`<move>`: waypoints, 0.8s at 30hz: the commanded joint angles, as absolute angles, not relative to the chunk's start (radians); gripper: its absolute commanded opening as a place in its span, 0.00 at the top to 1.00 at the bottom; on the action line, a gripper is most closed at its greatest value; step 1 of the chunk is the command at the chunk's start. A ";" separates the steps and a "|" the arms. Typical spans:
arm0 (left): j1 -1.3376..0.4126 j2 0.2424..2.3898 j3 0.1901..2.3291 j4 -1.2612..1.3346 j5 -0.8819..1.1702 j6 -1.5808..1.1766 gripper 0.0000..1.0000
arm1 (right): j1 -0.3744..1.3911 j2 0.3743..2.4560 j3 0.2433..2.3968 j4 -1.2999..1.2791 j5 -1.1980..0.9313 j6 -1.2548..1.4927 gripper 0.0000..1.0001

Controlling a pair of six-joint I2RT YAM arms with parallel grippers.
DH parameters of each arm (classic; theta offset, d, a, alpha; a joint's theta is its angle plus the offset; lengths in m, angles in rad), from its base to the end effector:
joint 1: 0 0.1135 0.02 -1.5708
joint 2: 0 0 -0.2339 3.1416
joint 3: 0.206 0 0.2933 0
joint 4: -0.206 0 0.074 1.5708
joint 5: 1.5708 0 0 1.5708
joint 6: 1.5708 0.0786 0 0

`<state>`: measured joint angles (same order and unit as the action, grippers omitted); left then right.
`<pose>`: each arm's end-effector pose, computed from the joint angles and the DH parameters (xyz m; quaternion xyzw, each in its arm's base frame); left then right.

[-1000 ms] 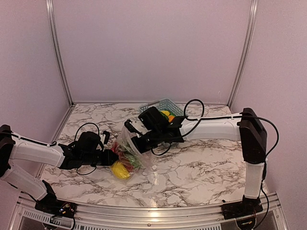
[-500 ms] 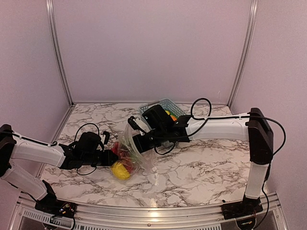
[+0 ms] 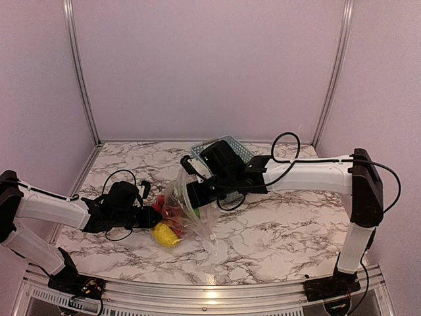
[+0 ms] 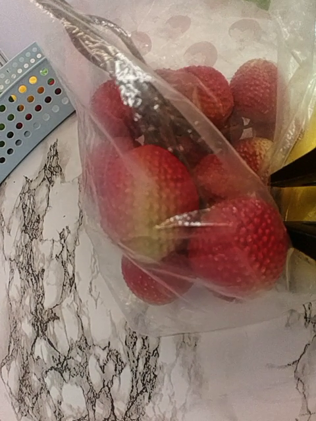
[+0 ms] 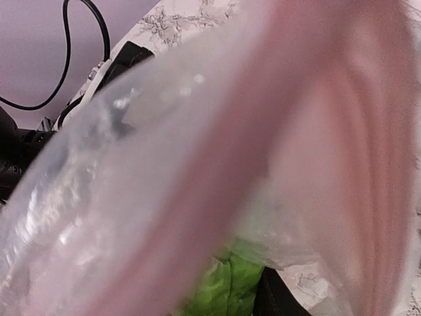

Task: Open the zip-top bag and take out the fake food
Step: Pick up the fake vegetable from the zipper food storage bag.

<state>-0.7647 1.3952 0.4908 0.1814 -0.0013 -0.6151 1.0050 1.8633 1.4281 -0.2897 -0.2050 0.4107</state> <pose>0.2297 -0.2202 0.0542 0.0679 0.9090 -0.2613 0.3176 0.2471 0.4189 0.1707 -0.3057 0.8550 0.3364 0.2495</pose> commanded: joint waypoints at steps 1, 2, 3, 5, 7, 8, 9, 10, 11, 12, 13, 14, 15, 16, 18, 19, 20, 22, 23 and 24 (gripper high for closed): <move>-0.753 1.423 0.486 0.139 -0.026 -0.618 0.79 | 1.008 1.806 1.423 -0.339 -0.171 0.388 0.69; -0.753 1.422 0.488 0.137 -0.026 -0.618 0.80 | 1.009 1.798 1.424 -0.344 -0.169 0.386 0.69; -0.753 1.421 0.491 0.136 -0.026 -0.618 0.79 | 1.009 1.794 1.427 -0.350 -0.169 0.384 0.69; -0.753 1.420 0.490 0.134 -0.029 -0.618 0.79 | 1.008 1.784 1.436 -0.368 -0.167 0.381 0.69; -0.752 1.420 0.492 0.134 -0.031 -0.620 0.79 | 1.008 1.777 1.446 -0.387 -0.166 0.377 0.69; -0.752 1.421 0.491 0.134 -0.031 -0.620 0.79 | 1.009 1.773 1.452 -0.398 -0.163 0.375 0.69; -0.752 1.422 0.491 0.135 -0.031 -0.622 0.79 | 1.008 1.767 1.458 -0.407 -0.161 0.373 0.69; -0.752 1.421 0.493 0.134 -0.032 -0.623 0.79 | 1.008 1.763 1.463 -0.417 -0.159 0.370 0.69; -0.752 1.423 0.494 0.133 -0.032 -0.624 0.80 | 1.008 1.758 1.468 -0.424 -0.157 0.368 0.69; -0.752 1.422 0.495 0.132 -0.032 -0.623 0.79 | 1.009 1.753 1.474 -0.438 -0.156 0.366 0.69; -0.752 1.422 0.497 0.131 -0.033 -0.624 0.79 | 1.008 1.749 1.482 -0.451 -0.155 0.362 0.69; -0.751 1.421 0.498 0.130 -0.035 -0.624 0.79 | 1.008 1.746 1.491 -0.466 -0.153 0.357 0.69; -0.752 1.420 0.498 0.130 -0.037 -0.624 0.79 | 1.008 1.742 1.497 -0.491 -0.152 0.352 0.69; -0.752 1.418 0.497 0.130 -0.040 -0.625 0.79 | 1.008 1.740 1.505 -0.510 -0.149 0.346 0.69; -0.752 1.417 0.496 0.132 -0.041 -0.626 0.79 | 1.008 1.733 1.514 -0.543 -0.145 0.334 0.69; -0.752 1.417 0.495 0.133 -0.041 -0.627 0.80 | 1.008 1.730 1.517 -0.557 -0.142 0.330 0.69; -0.751 1.418 0.495 0.134 -0.041 -0.627 0.80 | 1.008 1.726 1.519 -0.573 -0.141 0.325 0.69; -0.752 1.417 0.497 0.133 -0.042 -0.626 0.79 | 1.007 1.722 1.525 -0.602 -0.146 0.316 0.69; -0.752 1.417 0.497 0.133 -0.042 -0.626 0.80 | 1.008 1.720 1.529 -0.618 -0.148 0.311 0.70; -0.752 1.417 0.497 0.133 -0.043 -0.627 0.80 | 1.008 1.715 1.529 -0.630 -0.152 0.305 0.70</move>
